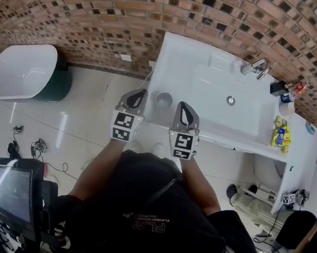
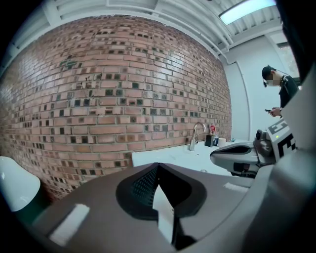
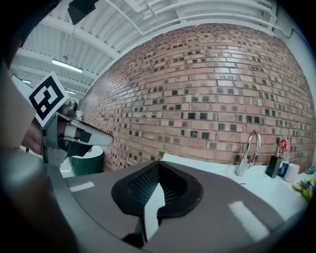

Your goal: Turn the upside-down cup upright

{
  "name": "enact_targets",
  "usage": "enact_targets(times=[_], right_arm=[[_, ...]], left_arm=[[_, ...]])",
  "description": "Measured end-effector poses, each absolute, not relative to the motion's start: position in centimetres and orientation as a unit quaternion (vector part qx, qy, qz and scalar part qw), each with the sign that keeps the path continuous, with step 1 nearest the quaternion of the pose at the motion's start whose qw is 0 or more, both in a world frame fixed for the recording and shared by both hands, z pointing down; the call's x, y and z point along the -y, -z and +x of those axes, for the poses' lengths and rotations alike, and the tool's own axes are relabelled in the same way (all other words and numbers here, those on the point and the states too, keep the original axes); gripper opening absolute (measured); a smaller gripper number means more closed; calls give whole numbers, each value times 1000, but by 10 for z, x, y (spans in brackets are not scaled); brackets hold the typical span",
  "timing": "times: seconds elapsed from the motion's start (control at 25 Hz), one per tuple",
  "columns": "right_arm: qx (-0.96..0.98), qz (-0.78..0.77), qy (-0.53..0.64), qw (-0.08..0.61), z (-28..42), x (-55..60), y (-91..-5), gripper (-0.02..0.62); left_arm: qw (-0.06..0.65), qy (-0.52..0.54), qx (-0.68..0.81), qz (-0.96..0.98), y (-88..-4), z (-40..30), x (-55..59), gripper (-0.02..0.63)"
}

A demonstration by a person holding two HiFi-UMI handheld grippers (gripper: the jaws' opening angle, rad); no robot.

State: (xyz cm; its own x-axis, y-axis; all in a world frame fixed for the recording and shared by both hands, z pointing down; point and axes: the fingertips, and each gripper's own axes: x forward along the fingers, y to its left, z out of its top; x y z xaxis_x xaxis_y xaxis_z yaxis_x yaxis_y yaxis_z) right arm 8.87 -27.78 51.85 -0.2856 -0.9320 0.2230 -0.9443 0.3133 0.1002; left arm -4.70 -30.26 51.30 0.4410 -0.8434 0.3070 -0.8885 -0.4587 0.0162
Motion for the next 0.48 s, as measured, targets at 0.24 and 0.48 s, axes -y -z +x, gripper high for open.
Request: enact_targets(times=[0.24, 0.48], right_arm=[[800, 586, -45, 118, 99, 267, -523, 12], [790, 601, -42, 113, 110, 252, -515, 12]], left_arm=[[85, -114, 508, 849, -511, -30, 283, -2], [91, -106, 493, 859, -520, -20, 272, -2]])
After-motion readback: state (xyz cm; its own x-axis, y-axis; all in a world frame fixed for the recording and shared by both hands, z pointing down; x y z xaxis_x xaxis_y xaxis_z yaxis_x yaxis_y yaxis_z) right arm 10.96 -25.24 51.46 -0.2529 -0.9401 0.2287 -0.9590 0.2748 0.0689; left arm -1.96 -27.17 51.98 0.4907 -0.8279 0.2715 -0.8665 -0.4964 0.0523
